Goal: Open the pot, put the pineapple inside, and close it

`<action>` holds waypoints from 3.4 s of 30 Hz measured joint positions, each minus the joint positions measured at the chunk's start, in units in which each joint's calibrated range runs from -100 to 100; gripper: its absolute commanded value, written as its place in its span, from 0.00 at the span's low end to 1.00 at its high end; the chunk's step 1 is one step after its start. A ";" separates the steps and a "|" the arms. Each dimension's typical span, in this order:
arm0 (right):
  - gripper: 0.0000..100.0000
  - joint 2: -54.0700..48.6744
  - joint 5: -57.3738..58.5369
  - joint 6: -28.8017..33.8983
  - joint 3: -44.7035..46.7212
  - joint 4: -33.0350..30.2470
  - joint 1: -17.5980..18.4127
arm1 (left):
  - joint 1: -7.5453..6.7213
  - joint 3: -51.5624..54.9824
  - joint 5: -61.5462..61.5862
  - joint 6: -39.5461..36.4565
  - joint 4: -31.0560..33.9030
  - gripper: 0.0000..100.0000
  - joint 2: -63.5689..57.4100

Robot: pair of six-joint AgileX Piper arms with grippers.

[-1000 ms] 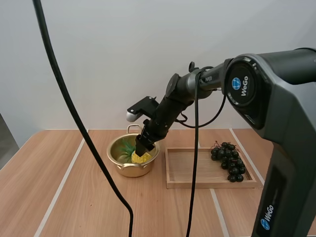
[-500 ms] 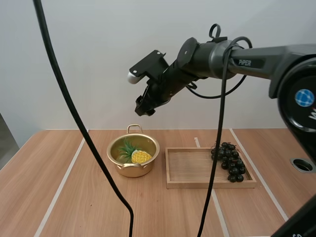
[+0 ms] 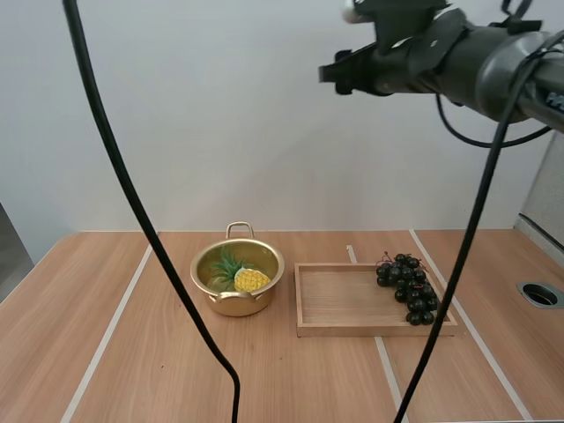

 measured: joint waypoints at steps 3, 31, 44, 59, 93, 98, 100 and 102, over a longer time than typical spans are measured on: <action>1.00 -2.73 -3.35 0.98 0.00 0.00 -2.25 | 0.00 0.00 2.61 0.00 -1.26 0.00 0.00; 1.00 -22.81 -7.16 1.14 -0.40 -0.11 -3.71 | 0.00 17.55 26.67 0.00 -8.74 0.00 -0.21; 1.00 -24.72 -1.41 -1.09 -0.42 -1.60 -3.71 | 0.00 33.42 45.93 11.11 -17.33 0.00 6.31; 1.00 -24.72 0.35 -1.21 -0.42 -4.85 -3.71 | 0.00 33.72 90.96 32.06 -32.90 0.00 25.76; 1.00 -24.72 0.35 -1.21 -0.42 -7.22 -3.71 | 0.00 44.82 80.58 42.04 -37.13 0.00 41.47; 1.00 -24.72 0.35 -1.21 -0.42 -7.77 -3.71 | 0.00 44.91 81.05 42.13 -37.13 0.00 44.22; 1.00 -24.72 0.35 -1.21 -0.42 -7.89 -3.71 | 0.00 44.91 81.05 42.13 -37.13 0.00 44.78; 1.00 -24.72 0.35 -1.21 -0.42 -7.89 -3.71 | 0.00 44.91 80.08 42.13 -37.13 0.00 45.07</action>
